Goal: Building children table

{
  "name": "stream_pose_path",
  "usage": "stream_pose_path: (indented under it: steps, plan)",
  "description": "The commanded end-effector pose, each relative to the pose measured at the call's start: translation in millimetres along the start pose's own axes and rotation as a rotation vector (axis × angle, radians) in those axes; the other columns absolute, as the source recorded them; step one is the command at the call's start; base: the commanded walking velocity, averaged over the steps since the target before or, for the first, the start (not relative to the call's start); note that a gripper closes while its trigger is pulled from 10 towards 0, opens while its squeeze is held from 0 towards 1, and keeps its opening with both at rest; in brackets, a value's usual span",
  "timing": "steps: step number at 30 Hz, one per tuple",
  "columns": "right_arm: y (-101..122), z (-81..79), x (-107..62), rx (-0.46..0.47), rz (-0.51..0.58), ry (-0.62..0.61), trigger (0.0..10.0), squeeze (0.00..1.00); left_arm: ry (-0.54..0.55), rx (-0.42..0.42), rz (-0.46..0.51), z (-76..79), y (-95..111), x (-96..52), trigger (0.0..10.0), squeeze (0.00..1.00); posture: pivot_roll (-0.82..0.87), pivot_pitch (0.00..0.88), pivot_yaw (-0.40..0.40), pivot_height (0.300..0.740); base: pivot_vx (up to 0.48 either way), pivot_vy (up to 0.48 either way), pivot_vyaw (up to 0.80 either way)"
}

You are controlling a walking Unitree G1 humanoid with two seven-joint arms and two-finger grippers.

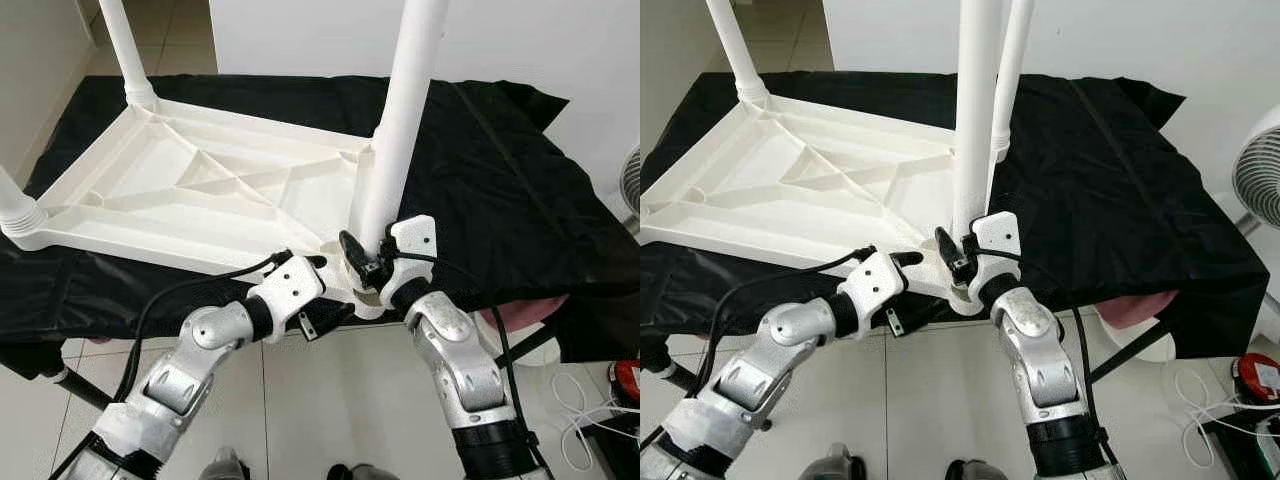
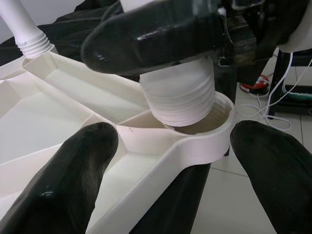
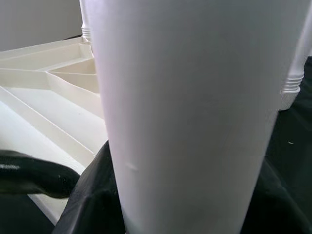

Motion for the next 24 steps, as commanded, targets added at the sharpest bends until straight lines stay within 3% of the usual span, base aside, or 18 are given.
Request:
stream_pose_path:
  steps: [1,2,12,24]
  plan:
    - [6.1,0.8,-1.9,-0.019,0.028,-0.001,10.0,0.0,0.07,-0.006,0.012,-6.7,1.7,-1.5,10.0,0.0,0.04,0.07,-0.069,0.74,0.0,0.0,0.0]
    - [6.0,1.4,-6.4,-0.021,0.033,0.002,10.0,0.0,0.063,-0.066,0.01,-6.0,2.2,-3.4,10.0,0.0,0.04,0.076,-0.067,0.74,0.0,0.0,0.0]
    - [-2.5,6.3,-20.8,0.0,0.09,0.006,10.0,0.0,0.085,-0.066,-0.012,-5.6,1.2,-8.5,10.0,0.0,0.05,0.088,-0.06,0.74,0.0,0.0,0.0]
    - [-11.0,-3.4,-17.2,-0.036,0.101,0.091,10.0,0.0,0.058,-0.099,-0.029,-0.6,1.3,-13.8,10.0,0.0,0.05,0.093,-0.06,0.74,0.0,0.0,0.0]
Point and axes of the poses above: a point about 5 cm out from each wrist's last joint towards the gripper, its own x axis pointing out of the wrist towards the gripper, its own y axis along the axis of the wrist's last joint, z = x × y, the point moved 4 cm from there along x, pointing out of the wrist towards the gripper, and after that the axes turned 11 degrees about -x, right-handed, at the moved point
